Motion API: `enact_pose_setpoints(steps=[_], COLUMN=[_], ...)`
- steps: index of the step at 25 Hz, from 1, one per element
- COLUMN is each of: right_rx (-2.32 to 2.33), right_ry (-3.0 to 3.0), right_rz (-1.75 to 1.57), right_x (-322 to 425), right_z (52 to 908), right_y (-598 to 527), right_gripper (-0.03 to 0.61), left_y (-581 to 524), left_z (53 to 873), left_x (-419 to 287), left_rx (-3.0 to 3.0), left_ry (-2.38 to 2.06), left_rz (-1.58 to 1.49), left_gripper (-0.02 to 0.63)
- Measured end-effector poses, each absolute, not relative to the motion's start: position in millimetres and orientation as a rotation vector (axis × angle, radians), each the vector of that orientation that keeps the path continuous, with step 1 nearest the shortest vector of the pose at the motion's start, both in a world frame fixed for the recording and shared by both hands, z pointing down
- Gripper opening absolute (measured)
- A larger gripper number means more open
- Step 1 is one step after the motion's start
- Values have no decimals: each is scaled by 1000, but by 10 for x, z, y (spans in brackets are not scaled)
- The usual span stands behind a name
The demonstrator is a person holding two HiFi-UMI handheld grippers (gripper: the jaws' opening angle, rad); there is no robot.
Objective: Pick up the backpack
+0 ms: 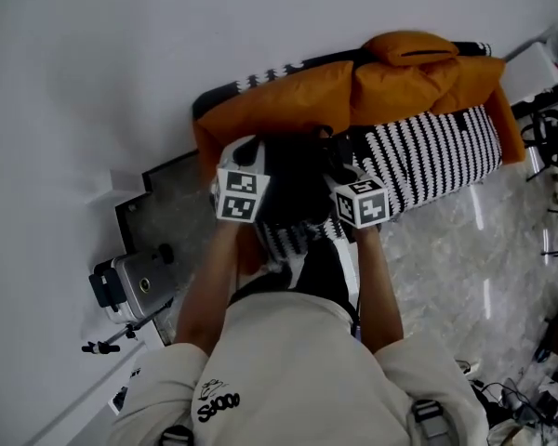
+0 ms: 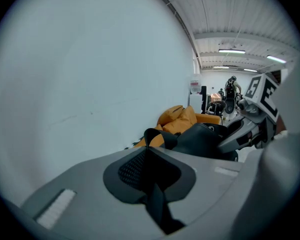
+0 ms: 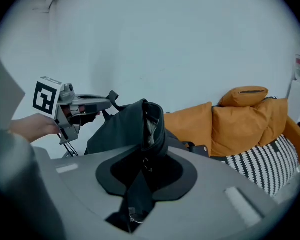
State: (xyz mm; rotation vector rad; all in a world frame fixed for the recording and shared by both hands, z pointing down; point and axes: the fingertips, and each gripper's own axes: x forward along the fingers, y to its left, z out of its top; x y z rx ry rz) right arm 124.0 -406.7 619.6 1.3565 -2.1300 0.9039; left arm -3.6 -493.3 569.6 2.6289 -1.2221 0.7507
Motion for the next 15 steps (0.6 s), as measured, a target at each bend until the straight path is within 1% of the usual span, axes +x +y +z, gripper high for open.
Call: enact_pose_setpoints(steps=[8,15], right_rx=[1412,1434], right_ry=[-2145,-2213], right_rz=[815,703], right_x=[1242,1122], right_z=[5490,4868], right_y=[-3912,-3705], right_gripper=[67,66], left_y=[-4763,-4559], left_z=[4936,4211], left_x=[15,-101], left_rx=[2765,2845], left_ry=[-1284,-1312], left_rz=[636,497], left_gripper=[12,12])
